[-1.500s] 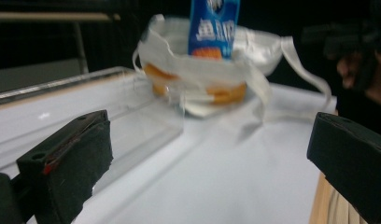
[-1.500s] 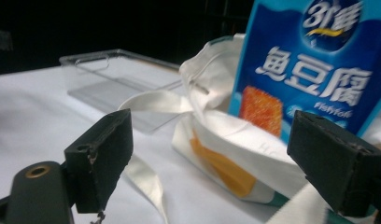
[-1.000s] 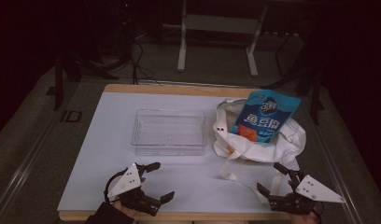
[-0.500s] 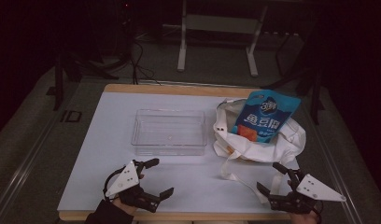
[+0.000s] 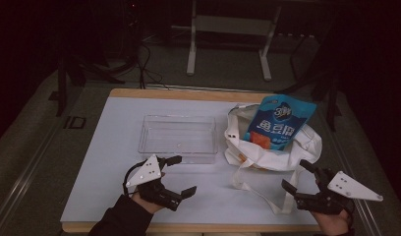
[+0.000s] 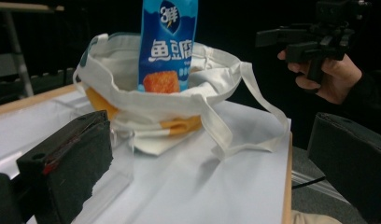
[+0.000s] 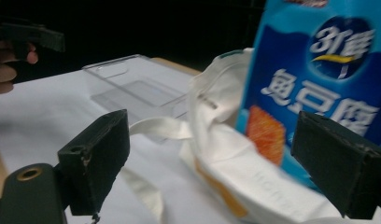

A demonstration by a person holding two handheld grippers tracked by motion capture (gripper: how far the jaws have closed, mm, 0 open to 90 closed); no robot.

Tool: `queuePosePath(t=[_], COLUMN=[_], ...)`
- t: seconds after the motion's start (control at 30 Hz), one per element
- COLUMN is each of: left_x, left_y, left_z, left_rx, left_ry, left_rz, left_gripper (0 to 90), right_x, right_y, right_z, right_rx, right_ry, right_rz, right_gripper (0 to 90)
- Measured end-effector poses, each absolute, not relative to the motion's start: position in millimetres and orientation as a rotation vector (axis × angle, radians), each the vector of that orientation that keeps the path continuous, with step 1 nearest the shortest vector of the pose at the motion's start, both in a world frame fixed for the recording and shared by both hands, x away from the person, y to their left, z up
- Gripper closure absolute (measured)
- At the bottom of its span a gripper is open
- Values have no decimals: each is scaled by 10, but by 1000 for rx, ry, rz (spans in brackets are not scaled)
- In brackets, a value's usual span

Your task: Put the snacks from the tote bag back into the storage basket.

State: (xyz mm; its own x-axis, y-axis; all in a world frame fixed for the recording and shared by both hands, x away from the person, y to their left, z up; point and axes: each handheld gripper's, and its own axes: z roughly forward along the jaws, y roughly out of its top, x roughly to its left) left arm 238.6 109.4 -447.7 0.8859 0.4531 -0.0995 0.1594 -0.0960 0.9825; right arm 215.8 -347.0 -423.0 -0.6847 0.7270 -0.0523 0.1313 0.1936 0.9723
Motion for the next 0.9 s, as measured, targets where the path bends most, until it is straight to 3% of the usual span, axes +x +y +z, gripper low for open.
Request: queuePosePath(t=[0.37, 0.9], left_x=[2744, 3294], left_y=[868, 246], left_z=[-4280, -4058], left_rx=[1682, 1760], left_ry=[431, 361], left_rz=[250, 207], left_gripper=[3, 3], right_x=[2354, 2779], right_y=[-3597, -3737], right_z=[-4037, -3963], right_rx=[747, 775], right_ry=[1979, 2009], right_rz=[1504, 1499], right_gripper=[117, 118])
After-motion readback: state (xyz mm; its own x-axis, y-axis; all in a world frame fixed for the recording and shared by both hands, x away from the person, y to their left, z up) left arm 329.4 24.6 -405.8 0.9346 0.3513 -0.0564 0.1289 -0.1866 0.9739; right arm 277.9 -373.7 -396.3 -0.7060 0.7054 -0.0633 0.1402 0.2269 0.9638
